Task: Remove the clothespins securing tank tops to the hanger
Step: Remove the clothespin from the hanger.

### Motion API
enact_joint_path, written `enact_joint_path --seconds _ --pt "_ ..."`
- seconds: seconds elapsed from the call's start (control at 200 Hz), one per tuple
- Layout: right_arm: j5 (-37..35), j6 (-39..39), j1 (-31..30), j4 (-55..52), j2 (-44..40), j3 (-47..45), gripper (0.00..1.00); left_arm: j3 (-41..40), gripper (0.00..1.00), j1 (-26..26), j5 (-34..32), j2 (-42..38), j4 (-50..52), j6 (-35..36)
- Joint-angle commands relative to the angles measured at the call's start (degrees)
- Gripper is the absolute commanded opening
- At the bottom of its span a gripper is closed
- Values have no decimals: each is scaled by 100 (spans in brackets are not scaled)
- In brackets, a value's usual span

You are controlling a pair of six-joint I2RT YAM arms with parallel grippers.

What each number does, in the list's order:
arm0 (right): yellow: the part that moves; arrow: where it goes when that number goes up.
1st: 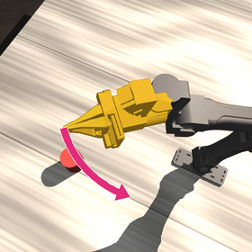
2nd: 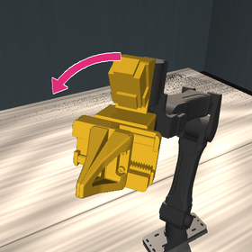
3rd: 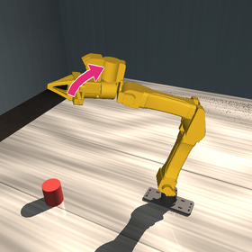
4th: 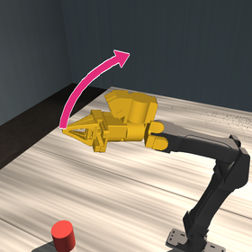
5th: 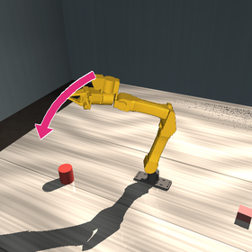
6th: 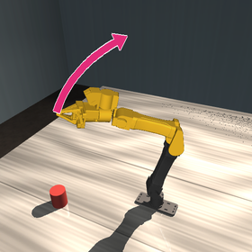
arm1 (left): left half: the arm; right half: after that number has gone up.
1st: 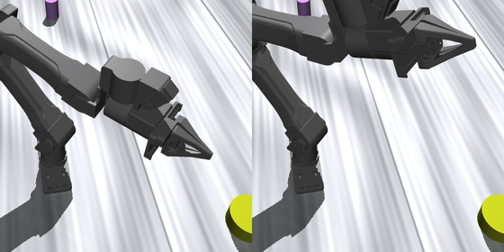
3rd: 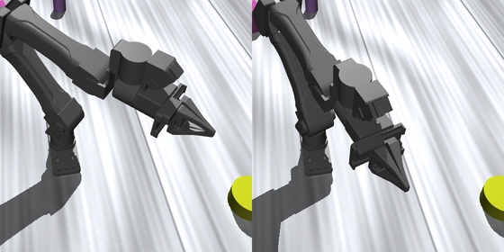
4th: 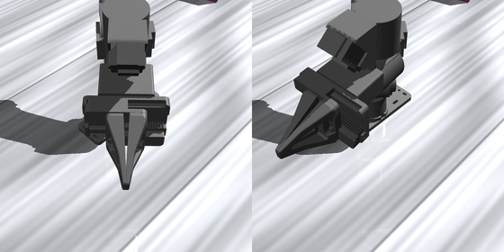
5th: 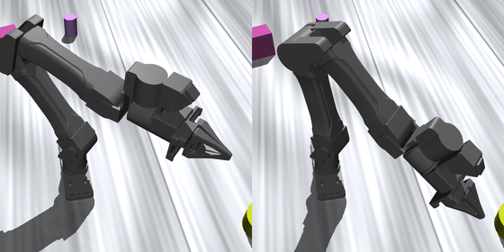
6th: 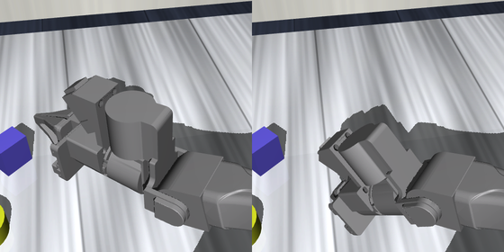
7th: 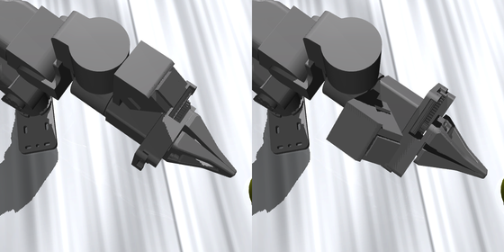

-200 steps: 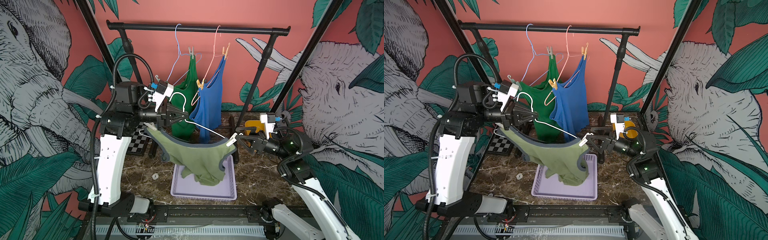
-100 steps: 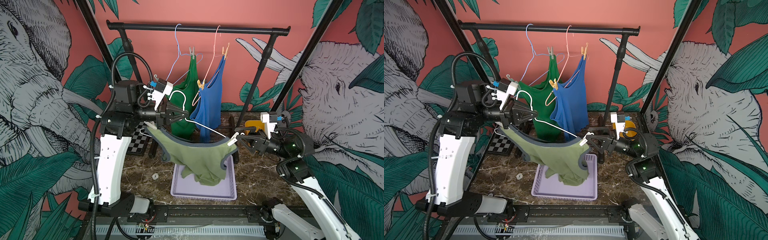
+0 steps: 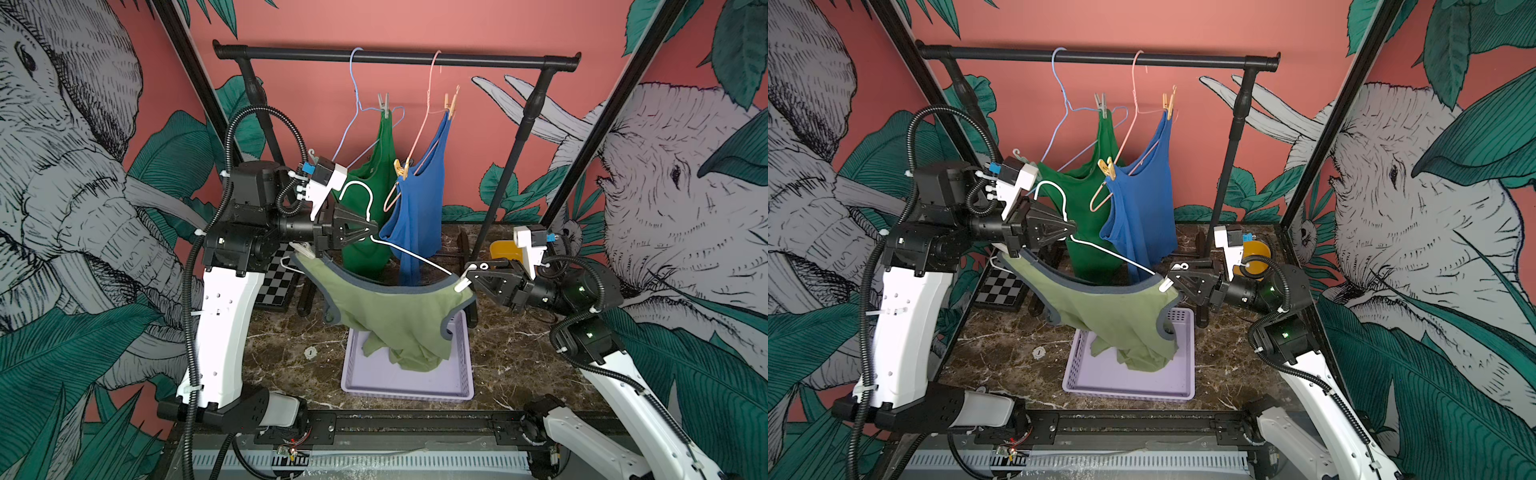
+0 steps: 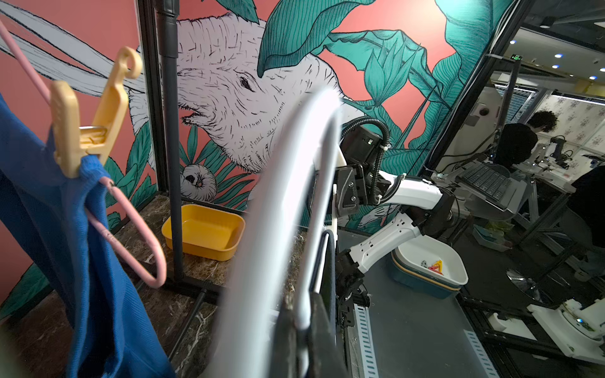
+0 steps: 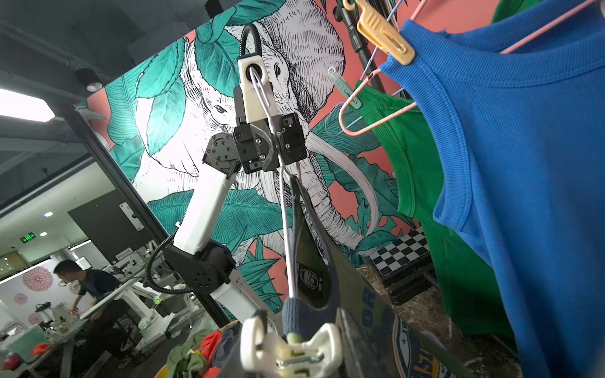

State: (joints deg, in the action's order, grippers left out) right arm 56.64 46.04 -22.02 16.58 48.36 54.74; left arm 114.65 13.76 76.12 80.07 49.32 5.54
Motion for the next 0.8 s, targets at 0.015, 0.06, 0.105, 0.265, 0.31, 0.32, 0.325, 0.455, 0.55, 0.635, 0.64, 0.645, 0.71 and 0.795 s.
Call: enact_joint_path --seconds 0.015,0.06,0.105,0.265,0.31,0.32,0.325,0.455,0.55,0.635,0.64,0.645,0.71,0.795 --pt "51 -69 -48 146 -81 107 29 -13 0 13 224 -47 -178 -87" --pt "52 -74 -52 149 -72 103 26 -12 0 13 219 -53 -194 -96" --pt "55 -86 -56 133 -63 99 23 -12 0 17 226 -50 -195 -94" --pt "-19 -161 -56 78 -57 98 14 -57 0 13 211 -67 -196 -84" --pt "-44 -211 -56 17 -72 114 13 -72 0 13 201 -78 -195 -75" --pt "-46 -210 -56 15 -72 115 13 -78 0 13 200 -79 -195 -72" --pt "-52 -210 -56 5 -72 115 13 -76 0 13 196 -79 -195 -71" --pt "-303 -356 -56 -160 -123 176 1 -110 0 19 168 -82 -160 -27" --pt "-537 -590 -57 -475 -130 335 0 -145 0 15 135 -80 -81 104" --pt "-724 -762 -57 -672 -116 473 0 -137 0 13 -1 -88 171 383" --pt "-738 -776 -57 -682 -116 488 0 -136 0 8 -9 -88 186 393" --pt "-749 -783 -57 -691 -116 495 0 -136 0 15 -14 -88 198 403" --pt "-801 -863 -57 -765 -55 627 0 -136 0 18 -43 -94 314 518" --pt "-904 -953 -55 -844 55 770 0 -139 0 15 -78 -107 409 610"
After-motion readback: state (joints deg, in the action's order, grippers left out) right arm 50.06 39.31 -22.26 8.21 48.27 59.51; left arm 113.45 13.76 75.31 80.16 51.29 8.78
